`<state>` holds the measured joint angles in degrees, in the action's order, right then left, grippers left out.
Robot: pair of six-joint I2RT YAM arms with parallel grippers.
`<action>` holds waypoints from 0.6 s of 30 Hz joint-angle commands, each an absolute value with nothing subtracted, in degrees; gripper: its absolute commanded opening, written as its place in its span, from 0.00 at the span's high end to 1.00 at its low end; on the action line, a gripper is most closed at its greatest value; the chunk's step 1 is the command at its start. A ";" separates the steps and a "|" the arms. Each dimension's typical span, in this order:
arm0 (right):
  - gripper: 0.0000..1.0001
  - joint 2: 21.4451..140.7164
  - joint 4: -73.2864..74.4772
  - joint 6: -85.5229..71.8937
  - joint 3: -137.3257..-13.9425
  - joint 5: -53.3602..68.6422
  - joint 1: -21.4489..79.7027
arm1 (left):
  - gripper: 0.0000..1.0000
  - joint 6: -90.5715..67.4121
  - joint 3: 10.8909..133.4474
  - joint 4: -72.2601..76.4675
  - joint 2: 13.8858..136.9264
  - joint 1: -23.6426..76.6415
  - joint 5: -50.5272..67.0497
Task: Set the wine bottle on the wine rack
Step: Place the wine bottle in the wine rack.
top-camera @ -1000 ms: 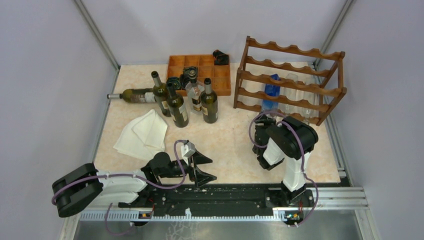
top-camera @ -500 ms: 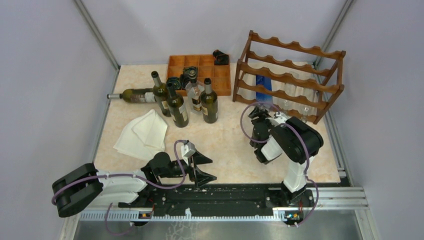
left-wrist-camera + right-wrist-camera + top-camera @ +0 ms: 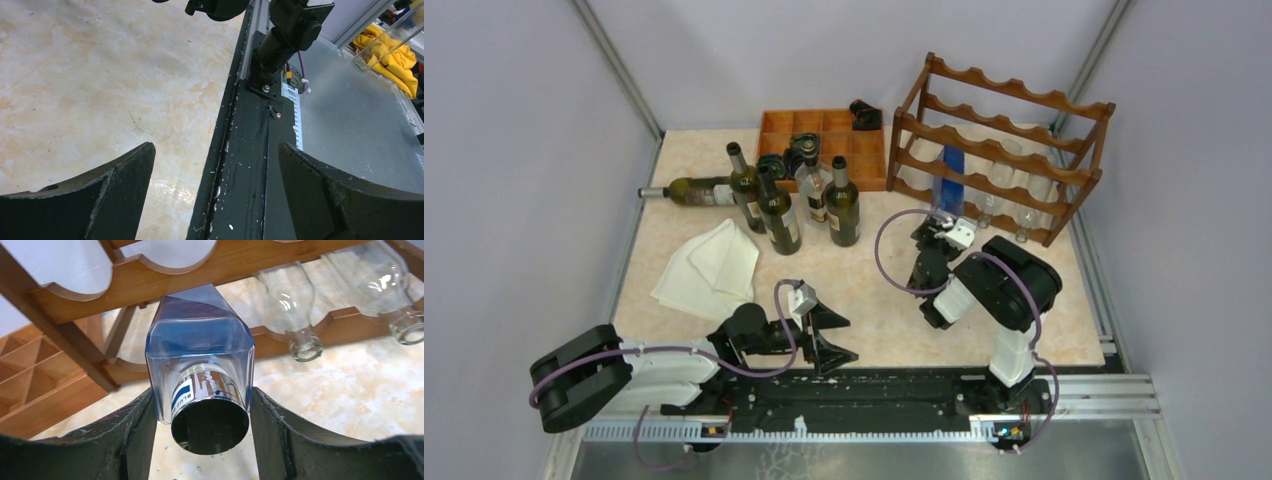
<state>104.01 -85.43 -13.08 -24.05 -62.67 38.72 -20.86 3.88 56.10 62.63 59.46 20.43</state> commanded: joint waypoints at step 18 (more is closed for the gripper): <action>0.22 96.99 -94.63 -13.39 -15.94 -62.01 40.95 | 0.02 -24.92 5.48 48.01 53.20 59.33 20.92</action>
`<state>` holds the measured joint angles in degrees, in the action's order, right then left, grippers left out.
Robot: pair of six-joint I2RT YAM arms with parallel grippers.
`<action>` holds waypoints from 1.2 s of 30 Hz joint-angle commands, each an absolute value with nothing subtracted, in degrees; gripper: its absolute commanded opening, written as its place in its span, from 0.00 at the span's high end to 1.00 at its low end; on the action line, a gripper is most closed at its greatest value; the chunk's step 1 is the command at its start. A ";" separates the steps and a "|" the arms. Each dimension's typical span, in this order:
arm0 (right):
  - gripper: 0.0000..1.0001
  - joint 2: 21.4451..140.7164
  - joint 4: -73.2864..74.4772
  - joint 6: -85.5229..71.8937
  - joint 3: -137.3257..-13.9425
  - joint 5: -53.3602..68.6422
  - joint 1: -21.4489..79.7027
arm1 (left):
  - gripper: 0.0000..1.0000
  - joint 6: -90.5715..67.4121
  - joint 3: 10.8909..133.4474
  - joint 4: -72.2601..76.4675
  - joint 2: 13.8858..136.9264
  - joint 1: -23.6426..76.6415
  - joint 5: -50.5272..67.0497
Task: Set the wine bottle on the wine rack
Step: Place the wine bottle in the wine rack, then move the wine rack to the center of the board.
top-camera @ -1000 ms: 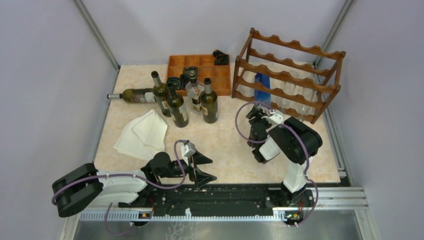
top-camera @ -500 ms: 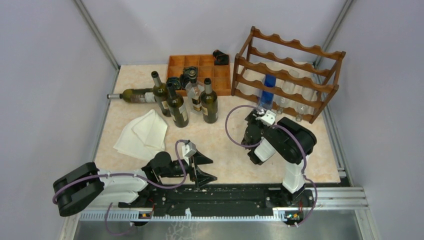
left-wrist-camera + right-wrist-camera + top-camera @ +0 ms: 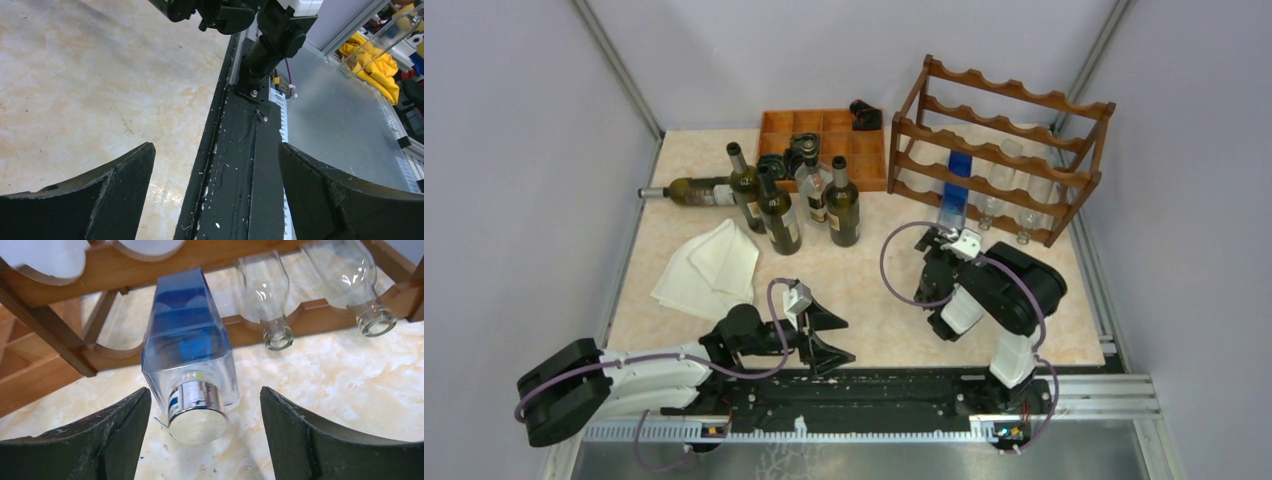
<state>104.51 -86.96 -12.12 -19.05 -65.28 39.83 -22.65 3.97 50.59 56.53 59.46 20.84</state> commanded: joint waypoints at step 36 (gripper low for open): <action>0.02 35.39 16.26 -26.74 -40.34 12.12 6.36 | 0.02 -19.31 46.08 22.00 74.79 65.15 2.69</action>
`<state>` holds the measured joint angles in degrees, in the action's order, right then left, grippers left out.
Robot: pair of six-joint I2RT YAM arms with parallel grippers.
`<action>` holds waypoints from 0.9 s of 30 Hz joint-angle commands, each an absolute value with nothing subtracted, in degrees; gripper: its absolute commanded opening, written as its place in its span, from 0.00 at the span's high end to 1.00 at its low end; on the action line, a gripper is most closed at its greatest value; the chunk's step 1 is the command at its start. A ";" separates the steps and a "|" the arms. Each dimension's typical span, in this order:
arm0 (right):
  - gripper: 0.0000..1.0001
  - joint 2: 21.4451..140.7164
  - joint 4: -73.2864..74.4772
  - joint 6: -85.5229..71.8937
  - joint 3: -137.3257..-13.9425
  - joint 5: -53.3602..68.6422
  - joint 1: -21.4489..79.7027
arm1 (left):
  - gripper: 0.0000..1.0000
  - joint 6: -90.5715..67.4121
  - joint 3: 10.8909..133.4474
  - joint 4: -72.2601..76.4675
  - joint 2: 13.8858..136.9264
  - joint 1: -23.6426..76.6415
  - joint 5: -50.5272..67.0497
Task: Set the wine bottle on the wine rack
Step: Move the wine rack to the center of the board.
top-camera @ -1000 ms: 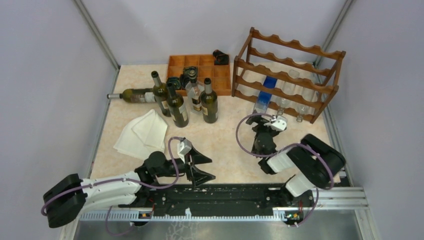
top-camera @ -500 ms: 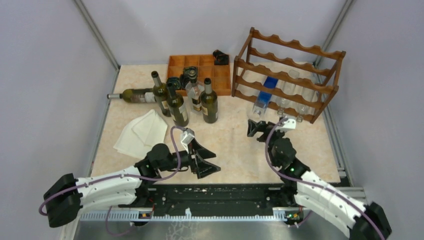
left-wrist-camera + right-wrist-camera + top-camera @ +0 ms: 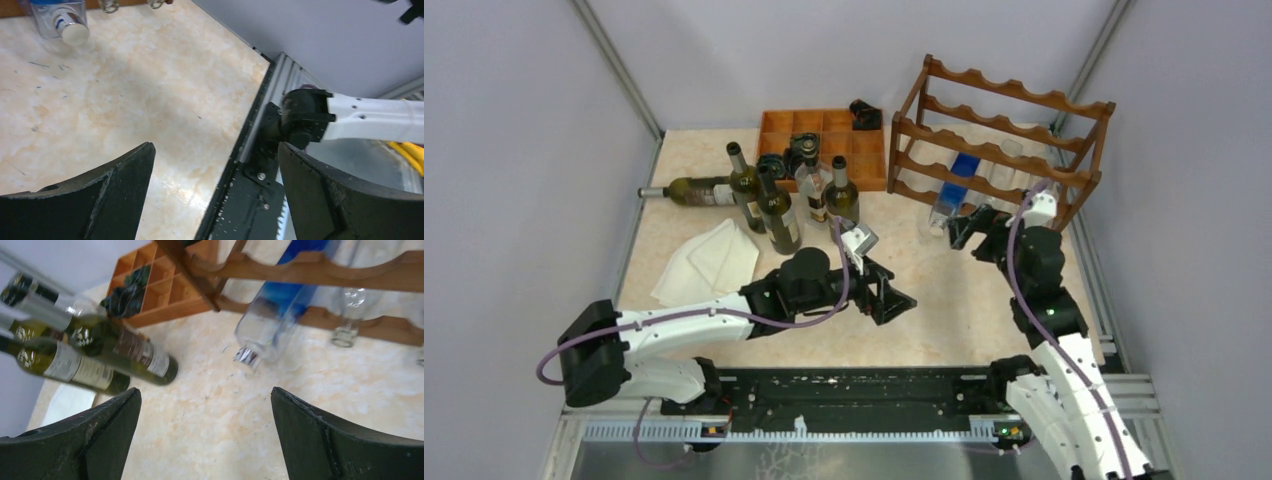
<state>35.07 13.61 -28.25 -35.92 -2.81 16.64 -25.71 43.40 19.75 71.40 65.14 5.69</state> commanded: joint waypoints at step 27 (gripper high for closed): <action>0.02 39.48 3.58 -37.21 -33.96 28.87 -15.22 | 0.05 -19.44 80.10 6.87 102.04 56.69 -3.02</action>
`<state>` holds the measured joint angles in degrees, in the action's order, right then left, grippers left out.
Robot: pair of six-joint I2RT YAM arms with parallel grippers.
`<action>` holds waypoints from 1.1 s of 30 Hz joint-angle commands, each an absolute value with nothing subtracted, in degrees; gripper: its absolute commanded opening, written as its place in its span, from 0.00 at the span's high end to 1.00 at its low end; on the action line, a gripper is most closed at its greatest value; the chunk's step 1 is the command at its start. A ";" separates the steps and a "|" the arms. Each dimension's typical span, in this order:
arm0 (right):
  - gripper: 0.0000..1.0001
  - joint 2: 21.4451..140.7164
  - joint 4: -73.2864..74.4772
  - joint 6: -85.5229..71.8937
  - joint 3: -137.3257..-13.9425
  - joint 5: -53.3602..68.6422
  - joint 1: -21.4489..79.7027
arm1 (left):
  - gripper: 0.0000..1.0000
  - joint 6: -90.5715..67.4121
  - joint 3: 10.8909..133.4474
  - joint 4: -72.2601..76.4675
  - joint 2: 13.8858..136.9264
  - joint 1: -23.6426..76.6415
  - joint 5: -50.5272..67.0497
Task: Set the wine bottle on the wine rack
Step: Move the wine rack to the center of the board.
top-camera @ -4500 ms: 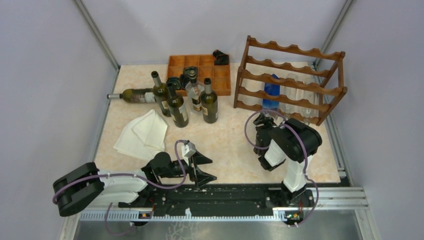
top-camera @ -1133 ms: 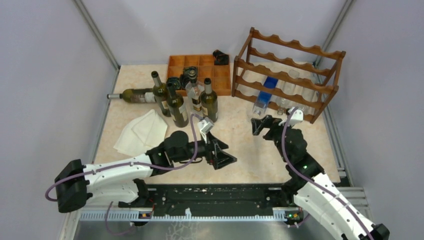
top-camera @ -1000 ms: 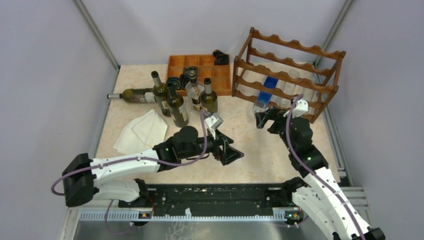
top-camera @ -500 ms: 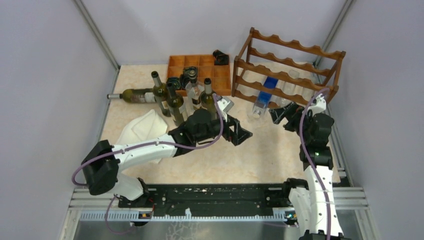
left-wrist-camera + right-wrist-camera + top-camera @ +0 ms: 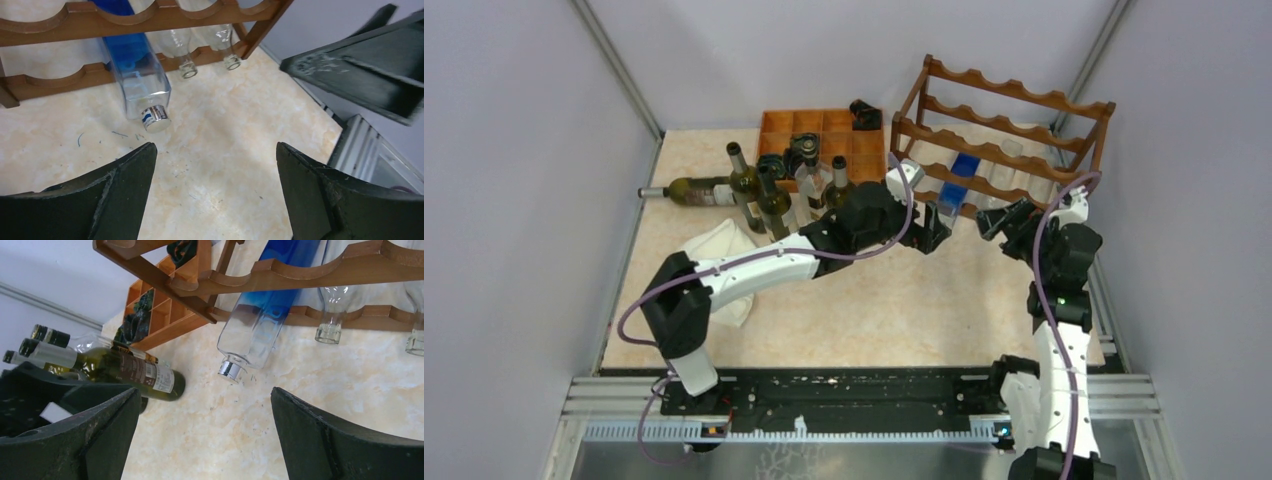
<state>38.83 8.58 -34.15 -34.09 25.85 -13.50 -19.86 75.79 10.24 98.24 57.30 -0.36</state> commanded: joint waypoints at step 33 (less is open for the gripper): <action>0.06 61.74 3.32 -78.96 -52.79 1.05 -3.95 | 0.06 -16.93 54.74 14.86 70.90 56.69 5.41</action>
<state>60.23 0.93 -72.49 -49.17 11.40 -6.15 -15.94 57.45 12.49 74.28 56.75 4.60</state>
